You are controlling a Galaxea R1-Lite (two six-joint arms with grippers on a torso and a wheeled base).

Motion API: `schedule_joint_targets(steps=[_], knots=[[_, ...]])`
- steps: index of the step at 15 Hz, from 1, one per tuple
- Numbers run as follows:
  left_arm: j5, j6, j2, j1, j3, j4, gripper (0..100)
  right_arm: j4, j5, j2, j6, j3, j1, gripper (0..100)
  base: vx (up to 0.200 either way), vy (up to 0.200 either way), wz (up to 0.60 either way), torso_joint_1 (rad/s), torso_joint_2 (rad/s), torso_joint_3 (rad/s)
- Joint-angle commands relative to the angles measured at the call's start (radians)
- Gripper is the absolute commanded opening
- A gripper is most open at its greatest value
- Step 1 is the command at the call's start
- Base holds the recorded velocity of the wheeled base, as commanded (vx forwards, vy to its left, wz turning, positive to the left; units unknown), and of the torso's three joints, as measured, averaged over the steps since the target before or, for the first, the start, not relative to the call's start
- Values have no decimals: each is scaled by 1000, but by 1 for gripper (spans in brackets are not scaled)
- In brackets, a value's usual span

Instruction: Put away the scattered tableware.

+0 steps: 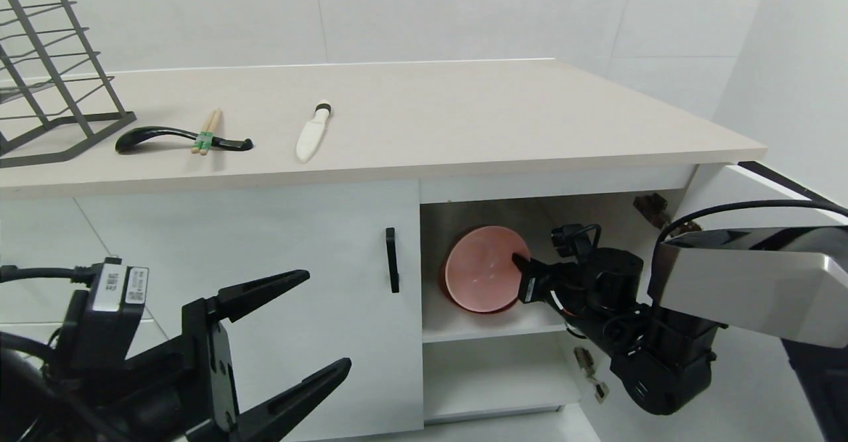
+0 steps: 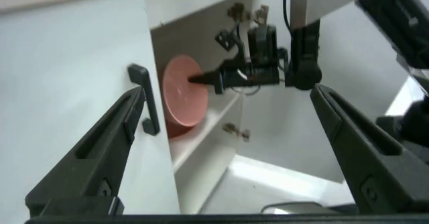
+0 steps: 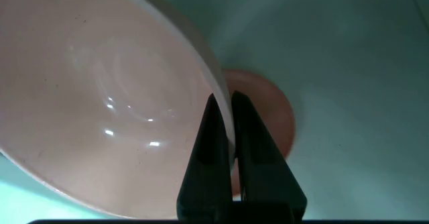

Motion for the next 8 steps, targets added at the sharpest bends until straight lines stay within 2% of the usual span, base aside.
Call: schedule_joint_targets(steps=[1, 4, 7, 8], knots=[[22, -1, -32, -3, 0, -1, 100, -1, 0, 59, 1, -25, -22, 0, 0, 0, 0, 0, 0, 0], [28, -1, -63, -6, 0, -1, 100, -1, 24, 65, 1, -27, -30, 0, 0, 0, 0, 0, 0, 0], [33, 0, -86, -6, 0, -1, 100, 57, 27, 66, 2, -79, -32, 0, 0, 0, 0, 0, 0, 0], [57, 0, -94, -6, 0, -1, 100, 86, 27, 65, 2, -96, -32, 0, 0, 0, 0, 0, 0, 0]])
